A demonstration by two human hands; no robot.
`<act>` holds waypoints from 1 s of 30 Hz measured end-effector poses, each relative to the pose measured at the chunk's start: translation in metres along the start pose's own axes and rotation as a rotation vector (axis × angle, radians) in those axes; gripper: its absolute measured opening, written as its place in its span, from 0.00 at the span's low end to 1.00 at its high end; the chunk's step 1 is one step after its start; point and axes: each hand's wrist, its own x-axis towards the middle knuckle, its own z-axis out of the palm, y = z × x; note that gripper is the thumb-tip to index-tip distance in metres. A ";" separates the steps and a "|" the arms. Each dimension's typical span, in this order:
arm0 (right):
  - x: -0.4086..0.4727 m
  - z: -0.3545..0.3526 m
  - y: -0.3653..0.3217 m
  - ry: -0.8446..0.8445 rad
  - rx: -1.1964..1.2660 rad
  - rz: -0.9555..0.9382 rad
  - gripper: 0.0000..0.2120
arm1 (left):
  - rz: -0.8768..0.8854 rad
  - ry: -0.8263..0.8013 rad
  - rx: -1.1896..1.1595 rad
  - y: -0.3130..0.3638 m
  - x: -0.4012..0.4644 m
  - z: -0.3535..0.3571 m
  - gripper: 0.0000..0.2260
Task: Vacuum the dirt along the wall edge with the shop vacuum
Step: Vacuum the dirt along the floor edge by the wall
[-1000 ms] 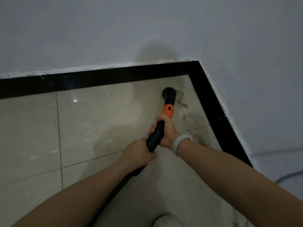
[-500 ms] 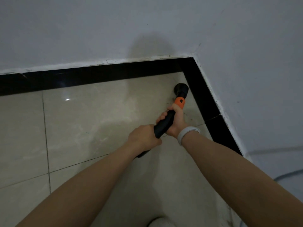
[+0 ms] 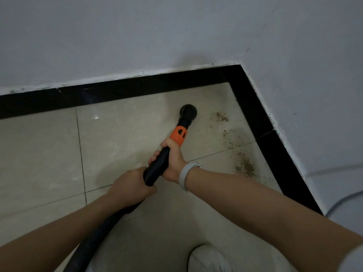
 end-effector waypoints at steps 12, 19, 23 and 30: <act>-0.028 -0.083 -0.056 0.196 0.119 -0.101 0.12 | 0.167 -0.155 -0.016 0.086 0.023 0.041 0.12; -0.021 -0.101 -0.088 0.213 0.188 -0.191 0.11 | 0.224 -0.167 0.030 0.118 0.052 0.038 0.16; -0.008 -0.075 -0.087 0.154 0.184 -0.169 0.11 | 0.187 -0.082 0.045 0.100 0.052 0.017 0.15; 0.008 -0.010 -0.036 0.017 0.044 -0.042 0.08 | 0.028 -0.013 -0.049 0.028 0.024 -0.005 0.09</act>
